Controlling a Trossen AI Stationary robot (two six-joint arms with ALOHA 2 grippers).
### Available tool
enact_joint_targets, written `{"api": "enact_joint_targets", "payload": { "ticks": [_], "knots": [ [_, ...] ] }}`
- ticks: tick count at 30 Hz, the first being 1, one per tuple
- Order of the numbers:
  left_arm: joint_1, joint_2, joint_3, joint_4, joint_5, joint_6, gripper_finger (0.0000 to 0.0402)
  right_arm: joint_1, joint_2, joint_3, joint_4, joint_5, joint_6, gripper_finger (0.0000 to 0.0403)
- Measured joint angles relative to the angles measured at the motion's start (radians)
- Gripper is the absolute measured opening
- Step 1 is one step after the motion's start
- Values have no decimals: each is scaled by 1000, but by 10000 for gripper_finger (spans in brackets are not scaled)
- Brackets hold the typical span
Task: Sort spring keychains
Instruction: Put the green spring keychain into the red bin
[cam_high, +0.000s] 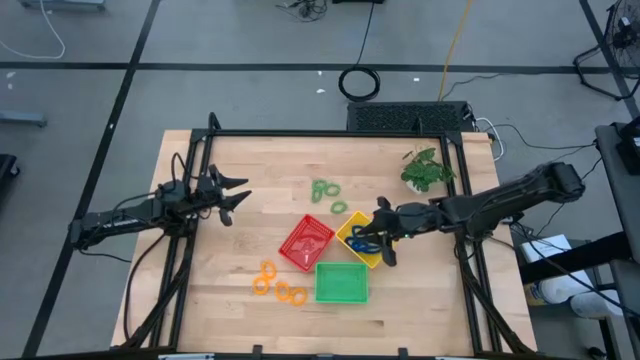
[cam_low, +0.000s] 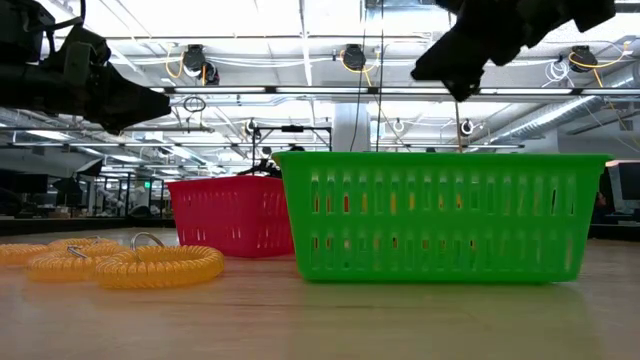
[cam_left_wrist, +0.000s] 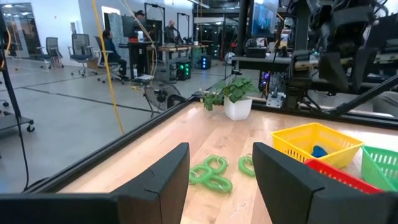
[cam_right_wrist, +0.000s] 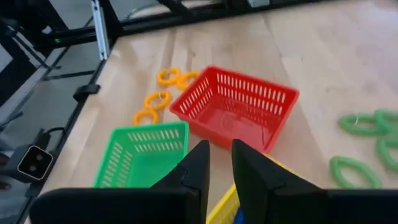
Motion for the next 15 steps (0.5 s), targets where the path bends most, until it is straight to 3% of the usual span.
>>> {"api": "enact_joint_targets", "payload": {
  "ticks": [7,15],
  "knots": [
    [0,0,0,-3,0,0,184,0,-96,-121,92,4,-34,57],
    [0,0,0,-3,0,0,184,0,-208,-384,481,-9,-38,57]
  ]
}}
